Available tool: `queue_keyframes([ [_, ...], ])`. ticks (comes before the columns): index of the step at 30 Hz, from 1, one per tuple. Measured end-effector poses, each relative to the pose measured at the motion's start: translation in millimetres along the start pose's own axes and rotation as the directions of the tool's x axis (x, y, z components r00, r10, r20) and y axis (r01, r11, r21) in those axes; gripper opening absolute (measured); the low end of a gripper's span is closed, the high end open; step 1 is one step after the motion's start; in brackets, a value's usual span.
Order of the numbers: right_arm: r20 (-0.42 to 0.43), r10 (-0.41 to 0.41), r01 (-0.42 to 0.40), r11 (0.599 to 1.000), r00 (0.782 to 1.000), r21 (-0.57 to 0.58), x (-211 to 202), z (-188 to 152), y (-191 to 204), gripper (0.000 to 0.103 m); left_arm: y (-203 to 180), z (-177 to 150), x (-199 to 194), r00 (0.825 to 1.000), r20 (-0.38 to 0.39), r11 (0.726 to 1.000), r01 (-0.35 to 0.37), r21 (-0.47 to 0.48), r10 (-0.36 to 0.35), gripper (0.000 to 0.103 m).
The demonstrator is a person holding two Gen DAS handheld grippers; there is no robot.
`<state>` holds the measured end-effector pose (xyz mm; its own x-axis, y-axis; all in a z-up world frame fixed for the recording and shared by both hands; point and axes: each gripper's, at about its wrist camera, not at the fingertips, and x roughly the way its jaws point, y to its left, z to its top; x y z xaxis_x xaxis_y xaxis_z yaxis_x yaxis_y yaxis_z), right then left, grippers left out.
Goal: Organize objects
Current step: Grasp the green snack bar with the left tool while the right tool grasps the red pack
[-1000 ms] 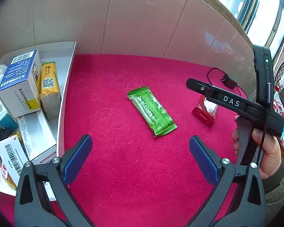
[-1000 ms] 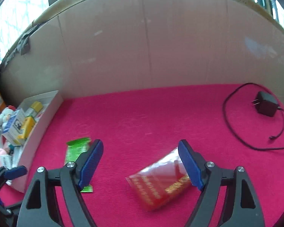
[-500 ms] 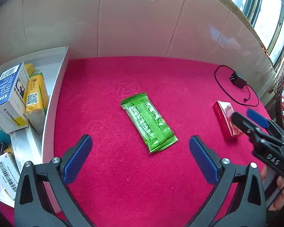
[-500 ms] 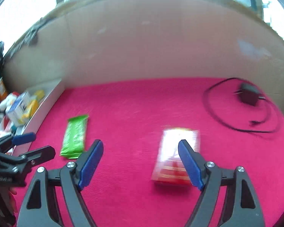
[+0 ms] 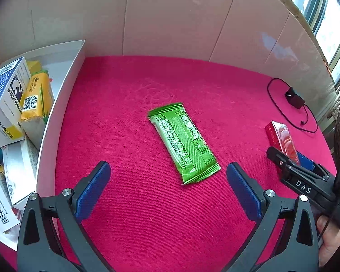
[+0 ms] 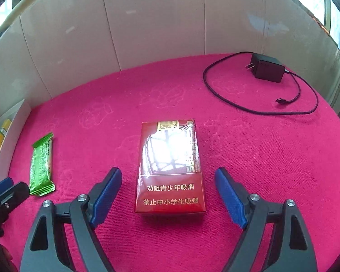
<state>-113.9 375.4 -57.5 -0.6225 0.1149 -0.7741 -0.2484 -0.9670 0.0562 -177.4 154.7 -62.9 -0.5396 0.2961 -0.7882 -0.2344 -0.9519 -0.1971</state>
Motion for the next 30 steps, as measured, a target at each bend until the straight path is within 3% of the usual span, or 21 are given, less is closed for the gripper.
queue_keyframes([
  [2, 0.007, 0.0, 0.0, 1.0, 1.0, -0.004, -3, -1, 0, 0.075, -2, 2, 6, 1.0, -0.011, 1.0, -0.02, -0.006, 0.02, 0.103],
  [3, 0.014, -0.009, 0.009, 1.0, 1.0, 0.007, -5, -1, -3, 0.064, -4, 4, 9, 0.999, -0.014, 0.999, -0.032, -0.009, 0.032, 0.103],
  [4, 0.019, -0.006, 0.006, 1.0, 1.0, 0.023, -4, -2, -3, 0.059, -6, 7, 11, 0.999, -0.012, 0.999, -0.044, -0.014, 0.043, 0.103],
  [8, 0.029, 0.025, -0.026, 0.998, 0.999, 0.058, -7, -4, -11, 0.056, -13, 21, 29, 0.993, -0.025, 0.992, -0.12, -0.045, 0.119, 0.103],
  [10, 0.029, 0.027, -0.028, 0.998, 0.999, 0.06, -7, -3, -6, 0.056, -15, 26, 41, 0.984, -0.052, 0.983, -0.174, -0.059, 0.171, 0.103],
  [13, 0.03, 0.034, -0.035, 0.997, 0.999, 0.063, -6, -2, -6, 0.055, -22, 25, 47, 0.966, -0.033, 0.966, -0.256, -0.027, 0.255, 0.103],
  [16, 0.03, 0.035, -0.037, 0.997, 0.999, 0.064, -1, 2, -8, 0.055, -20, 16, 42, 0.964, 0.012, 0.964, -0.263, -0.046, 0.264, 0.103],
  [24, 0.032, 0.042, -0.044, 0.996, 0.999, 0.072, -2, 2, -7, 0.055, -14, 13, 34, 0.977, 0.015, 0.977, -0.214, 0.017, 0.214, 0.1],
  [25, 0.032, 0.04, -0.042, 0.997, 0.999, 0.069, -1, 2, -7, 0.055, -13, 11, 31, 0.978, 0.028, 0.978, -0.206, 0.027, 0.206, 0.091],
  [26, 0.031, 0.039, -0.041, 0.997, 0.999, 0.068, -1, 2, -7, 0.055, -12, 10, 27, 0.98, 0.047, 0.98, -0.196, 0.042, 0.194, 0.072],
  [28, 0.031, 0.039, -0.041, 0.997, 0.999, 0.068, 0, 2, -9, 0.055, -10, 7, 20, 0.983, 0.068, 0.982, -0.174, 0.069, 0.169, 0.044],
  [30, 0.031, 0.041, -0.043, 0.997, 0.999, 0.07, 0, 3, -11, 0.055, -6, 3, 16, 0.987, 0.07, 0.985, -0.153, 0.08, 0.148, 0.038],
])
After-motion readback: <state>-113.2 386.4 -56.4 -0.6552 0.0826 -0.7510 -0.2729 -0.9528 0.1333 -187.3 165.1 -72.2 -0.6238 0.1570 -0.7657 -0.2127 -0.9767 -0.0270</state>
